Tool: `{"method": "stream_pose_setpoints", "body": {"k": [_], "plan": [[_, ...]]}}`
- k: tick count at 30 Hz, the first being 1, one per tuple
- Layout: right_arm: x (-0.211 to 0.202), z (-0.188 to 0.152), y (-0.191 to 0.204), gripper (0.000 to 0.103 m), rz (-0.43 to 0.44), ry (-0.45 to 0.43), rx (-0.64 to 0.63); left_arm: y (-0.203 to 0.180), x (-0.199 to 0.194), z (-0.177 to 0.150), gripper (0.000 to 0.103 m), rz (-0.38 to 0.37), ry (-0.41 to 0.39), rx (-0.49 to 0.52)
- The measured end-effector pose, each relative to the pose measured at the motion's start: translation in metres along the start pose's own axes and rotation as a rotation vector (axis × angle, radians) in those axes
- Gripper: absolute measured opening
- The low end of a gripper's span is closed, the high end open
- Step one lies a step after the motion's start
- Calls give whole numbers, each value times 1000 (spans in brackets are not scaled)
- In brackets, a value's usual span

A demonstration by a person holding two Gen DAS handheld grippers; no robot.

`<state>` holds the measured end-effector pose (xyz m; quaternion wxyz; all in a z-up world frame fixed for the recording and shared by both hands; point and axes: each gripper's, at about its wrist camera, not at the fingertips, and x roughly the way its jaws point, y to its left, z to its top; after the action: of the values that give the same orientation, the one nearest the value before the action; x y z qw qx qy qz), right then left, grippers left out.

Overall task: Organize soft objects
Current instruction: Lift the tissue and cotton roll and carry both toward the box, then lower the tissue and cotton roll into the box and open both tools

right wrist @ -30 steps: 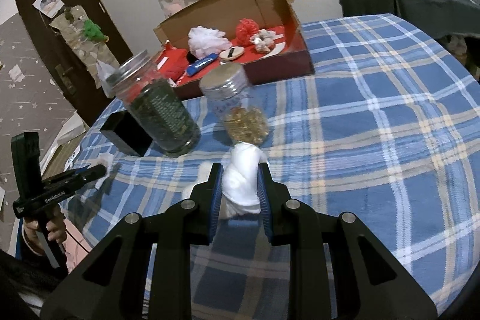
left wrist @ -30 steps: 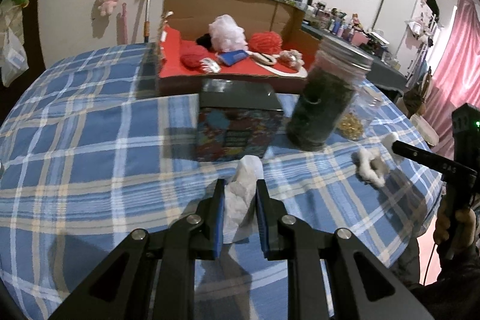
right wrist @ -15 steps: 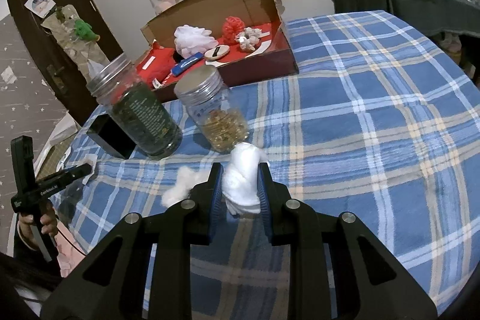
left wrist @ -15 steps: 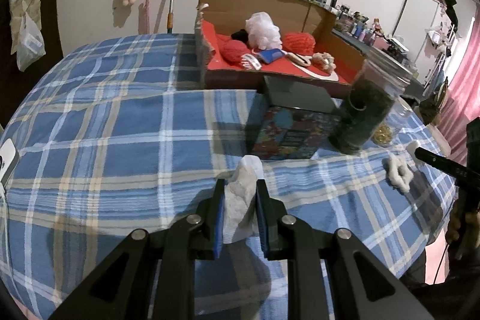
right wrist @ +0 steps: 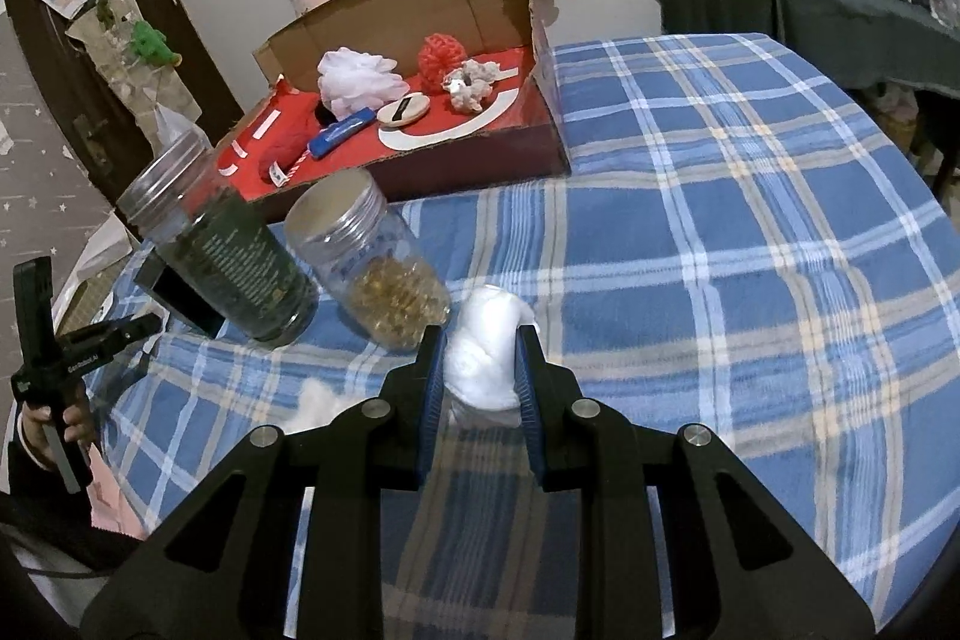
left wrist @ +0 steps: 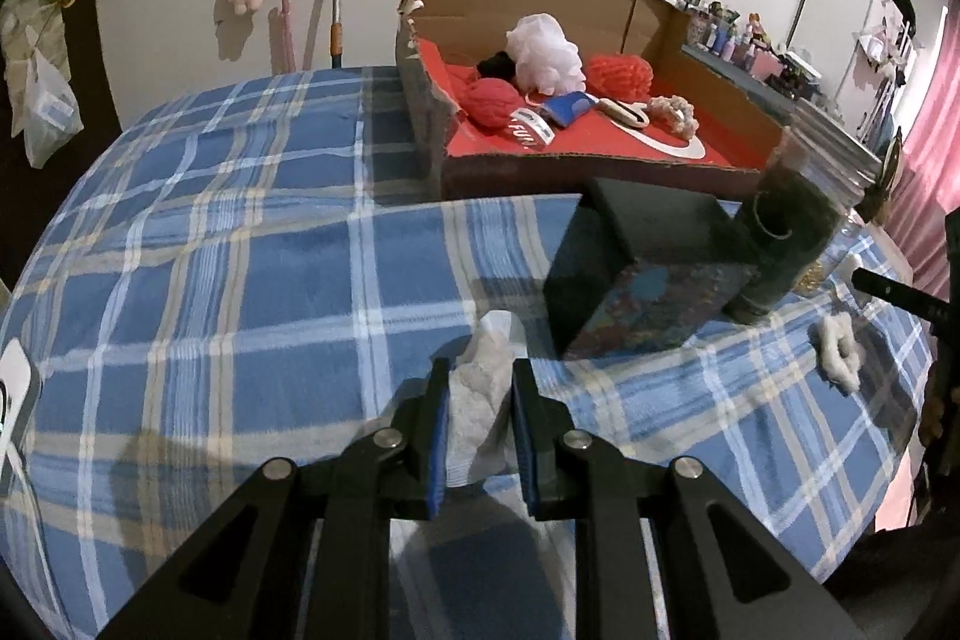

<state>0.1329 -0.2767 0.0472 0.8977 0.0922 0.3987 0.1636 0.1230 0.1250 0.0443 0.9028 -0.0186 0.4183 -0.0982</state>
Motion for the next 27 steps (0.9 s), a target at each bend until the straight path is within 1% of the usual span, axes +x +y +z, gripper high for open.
{"method": "stream_pose_setpoints", "body": {"k": [8, 16, 21, 27], "plan": [[11, 17, -4, 22, 4, 15, -21, 7, 10, 20, 19, 1, 19, 51], [19, 41, -7, 22, 60, 25, -66, 9, 17, 45, 19, -53, 13, 121], [25, 52, -6, 22, 64, 35, -112, 9, 21, 57, 19, -70, 13, 155], [29, 62, -8, 22, 102, 46, -133, 9, 24, 67, 19, -86, 14, 186]]}}
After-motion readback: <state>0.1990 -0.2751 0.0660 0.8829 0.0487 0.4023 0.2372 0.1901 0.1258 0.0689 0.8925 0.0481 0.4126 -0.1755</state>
